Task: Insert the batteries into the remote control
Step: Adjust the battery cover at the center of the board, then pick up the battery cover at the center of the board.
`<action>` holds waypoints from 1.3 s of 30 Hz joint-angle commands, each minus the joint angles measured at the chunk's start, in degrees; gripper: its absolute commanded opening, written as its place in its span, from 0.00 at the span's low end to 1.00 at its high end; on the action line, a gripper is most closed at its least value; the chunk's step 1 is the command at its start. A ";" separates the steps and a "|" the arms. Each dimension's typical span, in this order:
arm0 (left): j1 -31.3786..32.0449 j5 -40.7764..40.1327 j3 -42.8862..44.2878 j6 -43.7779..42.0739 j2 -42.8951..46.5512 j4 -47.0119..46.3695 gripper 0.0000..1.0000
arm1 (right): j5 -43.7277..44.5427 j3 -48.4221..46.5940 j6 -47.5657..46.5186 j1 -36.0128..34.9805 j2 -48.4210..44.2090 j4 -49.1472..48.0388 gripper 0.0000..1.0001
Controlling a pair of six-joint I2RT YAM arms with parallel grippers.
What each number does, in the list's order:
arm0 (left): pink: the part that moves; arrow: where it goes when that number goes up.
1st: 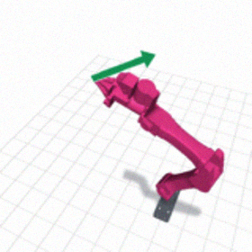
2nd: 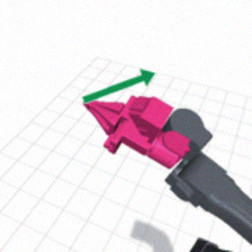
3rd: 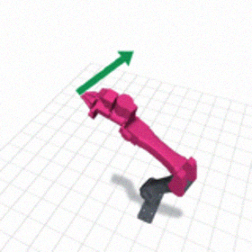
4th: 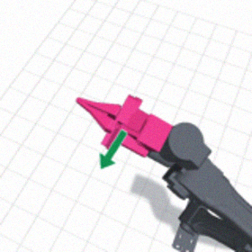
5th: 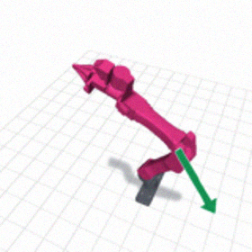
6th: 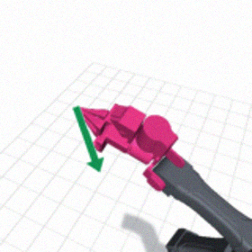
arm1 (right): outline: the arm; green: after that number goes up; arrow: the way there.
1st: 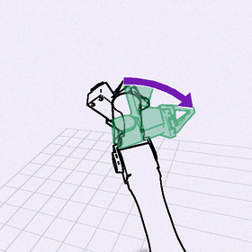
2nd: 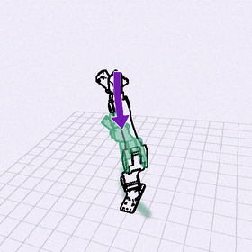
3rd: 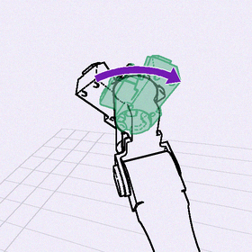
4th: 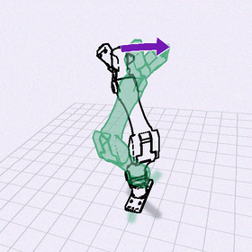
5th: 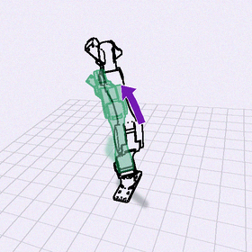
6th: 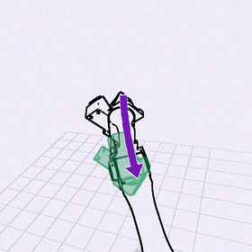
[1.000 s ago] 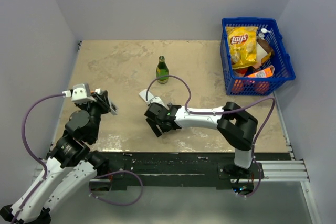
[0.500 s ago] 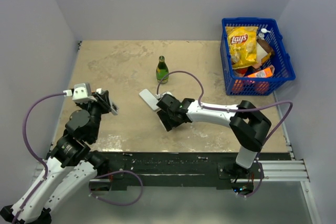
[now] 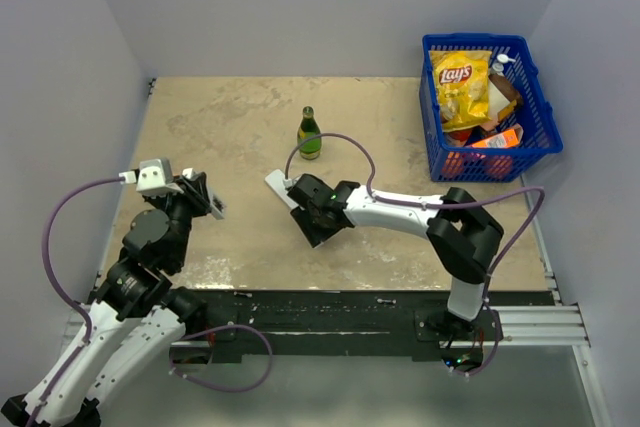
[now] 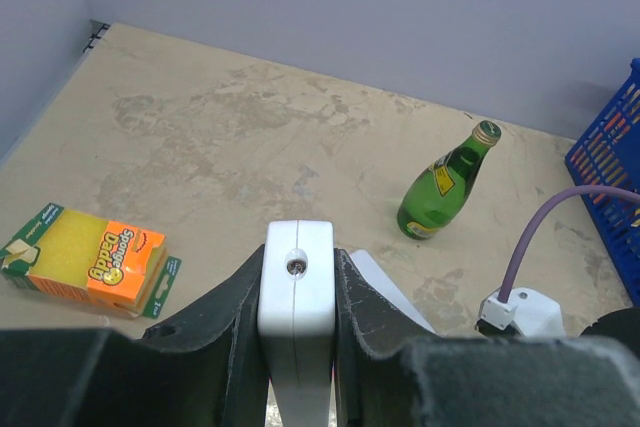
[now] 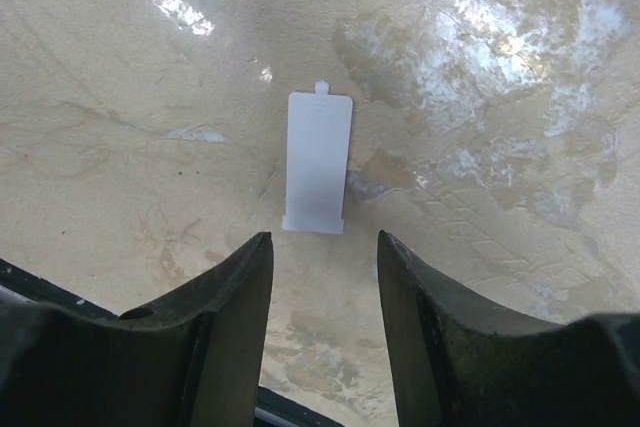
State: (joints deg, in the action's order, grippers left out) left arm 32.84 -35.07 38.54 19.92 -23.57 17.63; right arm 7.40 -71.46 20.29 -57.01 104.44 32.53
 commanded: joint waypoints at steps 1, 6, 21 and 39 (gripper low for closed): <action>-0.85 1.41 -0.14 -0.50 0.72 -2.95 0.00 | -1.95 -4.21 0.27 -0.47 1.99 3.84 0.48; -1.02 2.64 -0.22 -0.32 0.72 -2.95 0.00 | -2.91 -6.32 0.54 -0.55 4.71 5.96 0.45; -1.55 4.13 -0.40 -0.32 0.90 -3.04 0.00 | -2.04 -11.07 -0.17 -0.47 9.81 8.86 0.41; -2.43 7.91 -0.84 2.75 1.16 -2.69 0.00 | 3.15 -11.60 0.36 -0.73 12.45 8.69 0.38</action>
State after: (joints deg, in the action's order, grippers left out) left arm 30.92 -29.56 37.80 20.58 -23.16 17.26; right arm 7.79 -81.71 20.38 -57.63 115.13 41.25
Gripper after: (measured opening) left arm 0.292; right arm 0.384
